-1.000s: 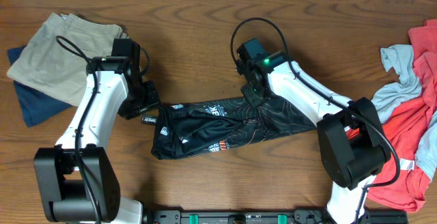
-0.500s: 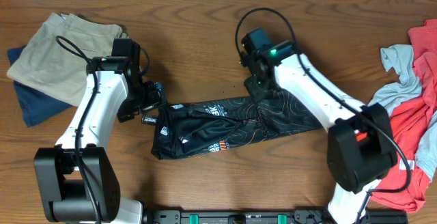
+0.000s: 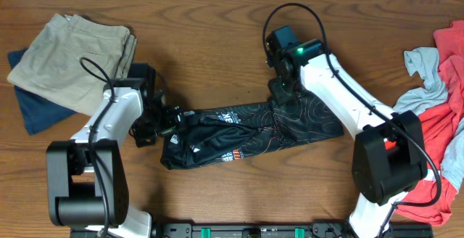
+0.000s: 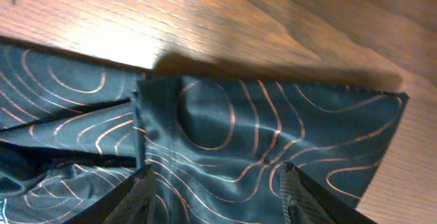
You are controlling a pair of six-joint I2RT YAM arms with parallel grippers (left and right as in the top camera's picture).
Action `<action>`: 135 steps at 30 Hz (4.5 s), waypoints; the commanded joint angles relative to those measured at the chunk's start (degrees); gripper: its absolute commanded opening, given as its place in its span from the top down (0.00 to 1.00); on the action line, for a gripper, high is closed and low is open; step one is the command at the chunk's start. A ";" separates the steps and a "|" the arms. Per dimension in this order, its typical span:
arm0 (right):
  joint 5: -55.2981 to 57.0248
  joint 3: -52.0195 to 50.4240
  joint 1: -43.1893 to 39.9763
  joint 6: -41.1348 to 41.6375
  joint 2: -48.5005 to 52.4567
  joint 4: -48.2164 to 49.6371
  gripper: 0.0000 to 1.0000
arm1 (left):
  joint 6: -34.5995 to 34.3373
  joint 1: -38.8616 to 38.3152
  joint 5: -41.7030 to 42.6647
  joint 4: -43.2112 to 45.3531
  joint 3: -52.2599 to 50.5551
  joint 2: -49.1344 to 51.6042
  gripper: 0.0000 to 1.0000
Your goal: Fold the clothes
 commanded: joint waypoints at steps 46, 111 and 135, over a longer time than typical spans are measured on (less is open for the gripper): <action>4.24 0.92 -17.79 3.43 -1.11 -5.88 0.48 | -4.76 4.15 -3.67 -18.21 27.63 -1.68 0.94; -20.26 -16.46 0.20 1.38 -1.05 11.67 0.99 | -9.40 -27.36 2.67 -5.11 27.63 5.90 0.94; -18.80 -16.63 0.70 2.16 -1.07 13.00 0.90 | -9.60 -33.59 7.45 -2.51 27.63 5.97 0.49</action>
